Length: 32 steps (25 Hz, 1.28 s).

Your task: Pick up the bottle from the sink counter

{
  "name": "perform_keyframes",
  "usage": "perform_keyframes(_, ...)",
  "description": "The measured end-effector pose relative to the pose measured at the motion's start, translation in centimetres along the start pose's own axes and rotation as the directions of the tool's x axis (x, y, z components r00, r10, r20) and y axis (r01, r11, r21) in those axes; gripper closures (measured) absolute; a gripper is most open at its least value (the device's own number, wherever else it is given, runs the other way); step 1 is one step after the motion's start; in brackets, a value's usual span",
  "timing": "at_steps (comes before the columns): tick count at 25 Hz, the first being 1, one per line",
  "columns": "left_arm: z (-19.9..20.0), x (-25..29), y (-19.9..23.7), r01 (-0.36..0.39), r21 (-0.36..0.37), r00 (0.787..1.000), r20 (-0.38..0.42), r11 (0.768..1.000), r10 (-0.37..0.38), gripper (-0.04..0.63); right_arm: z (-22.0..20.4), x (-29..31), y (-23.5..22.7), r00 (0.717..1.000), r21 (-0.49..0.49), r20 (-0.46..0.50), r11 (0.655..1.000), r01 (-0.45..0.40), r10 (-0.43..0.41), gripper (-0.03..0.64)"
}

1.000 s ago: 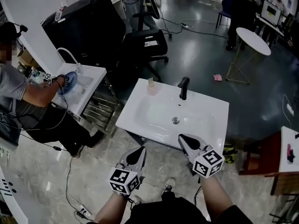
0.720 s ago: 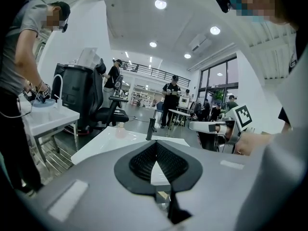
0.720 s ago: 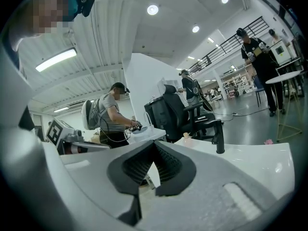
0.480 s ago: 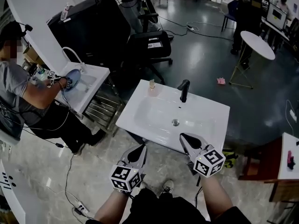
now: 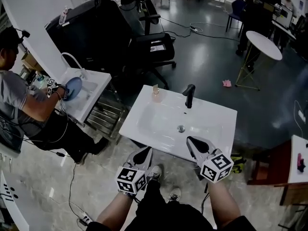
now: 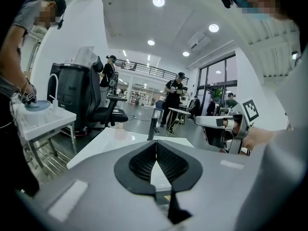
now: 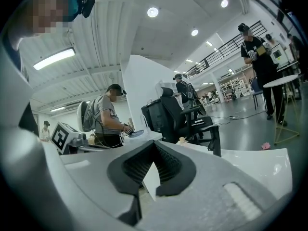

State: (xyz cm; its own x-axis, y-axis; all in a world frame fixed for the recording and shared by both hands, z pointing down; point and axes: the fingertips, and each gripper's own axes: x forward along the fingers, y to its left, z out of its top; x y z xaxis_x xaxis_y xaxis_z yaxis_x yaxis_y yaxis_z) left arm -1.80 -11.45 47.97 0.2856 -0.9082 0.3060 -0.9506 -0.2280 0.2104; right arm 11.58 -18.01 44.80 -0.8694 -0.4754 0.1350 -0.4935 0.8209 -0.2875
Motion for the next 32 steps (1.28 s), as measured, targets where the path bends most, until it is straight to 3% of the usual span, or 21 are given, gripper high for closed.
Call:
perform_keyframes(16,1.5,8.6,7.0,0.071,0.008,0.996,-0.060,0.997,-0.070,0.527,-0.2,6.0,-3.6,0.994,0.045,-0.040,0.994,0.100,-0.098,0.617)
perform_keyframes(26,1.8,14.0,10.9,0.097,0.015,0.992,-0.082,0.995,-0.096,0.454,-0.4,9.5,-5.6,0.988,0.070,-0.057,0.987,0.146,-0.142,0.617)
perform_keyframes(32,1.6,17.3,13.3,0.098,0.029,0.990,-0.103,0.995,-0.094,0.374,-0.9,11.3,-6.5,0.983,0.093,-0.074,0.981,0.173,-0.166,0.617)
